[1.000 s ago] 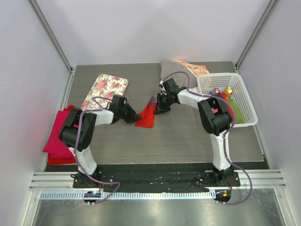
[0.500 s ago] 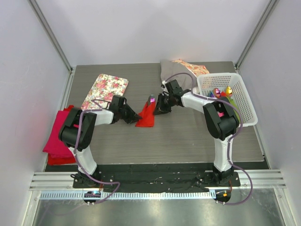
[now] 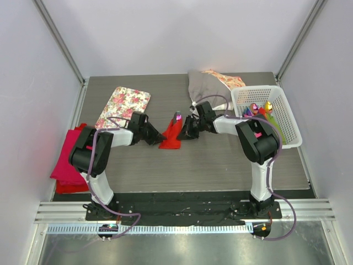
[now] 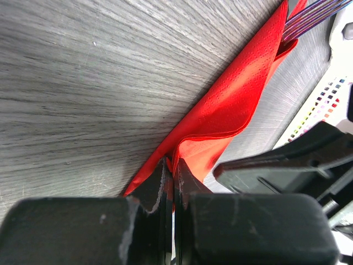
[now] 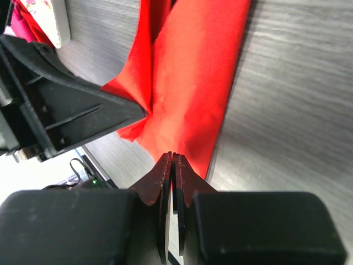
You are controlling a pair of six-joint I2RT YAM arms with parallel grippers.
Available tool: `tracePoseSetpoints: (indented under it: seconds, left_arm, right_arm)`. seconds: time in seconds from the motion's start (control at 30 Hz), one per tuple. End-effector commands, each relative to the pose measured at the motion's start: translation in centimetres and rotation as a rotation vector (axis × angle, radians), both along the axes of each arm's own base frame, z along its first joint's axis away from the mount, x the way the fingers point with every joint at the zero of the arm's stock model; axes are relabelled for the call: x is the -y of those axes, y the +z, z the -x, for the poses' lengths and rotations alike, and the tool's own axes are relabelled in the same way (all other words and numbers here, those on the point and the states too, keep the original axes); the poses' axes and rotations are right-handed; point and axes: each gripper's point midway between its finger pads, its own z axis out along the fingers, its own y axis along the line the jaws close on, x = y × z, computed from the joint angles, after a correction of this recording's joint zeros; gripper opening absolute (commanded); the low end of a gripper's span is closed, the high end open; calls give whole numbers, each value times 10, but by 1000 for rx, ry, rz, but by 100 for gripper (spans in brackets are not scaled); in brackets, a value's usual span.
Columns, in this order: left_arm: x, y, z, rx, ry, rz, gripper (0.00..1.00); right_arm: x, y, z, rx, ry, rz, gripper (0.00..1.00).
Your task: Place the utensils on the paper napkin and roll it up
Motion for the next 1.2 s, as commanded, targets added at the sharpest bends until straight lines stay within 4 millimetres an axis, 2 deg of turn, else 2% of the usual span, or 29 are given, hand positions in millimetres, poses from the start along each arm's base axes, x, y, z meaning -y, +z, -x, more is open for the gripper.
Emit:
tracePoseSetpoints:
  seconds: [0.0,0.13,0.27,0.37,0.53,0.73,1.17]
  left_arm:
    - [-29,-48,26,-135,49,-148,0]
    - [-28,-47,26,-132,45,-147,0]
    - [-28,-49,27,-139,43,-146,0]
    - [-27,-47,27,-133,38,-145,0]
    - [-25,-33,20,-81,29,-145,0]
    - [-11,-13,11,-3,-6,-120,0]
    - [20,18,4,78,-51,-41,0]
  right_arm:
    - [-11,3,-4,22,6,-53,11]
    - [-9,1,-3,20,9,-39,11]
    - [-13,8,-4,41,19,-49,11]
    - [-9,-7,0,6,26,10,9]
    - [-4,-26,3,-35,27,68,7]
    - [2,-39,6,-55,25,121,6]
    - [4,-42,6,-36,35,178,6]
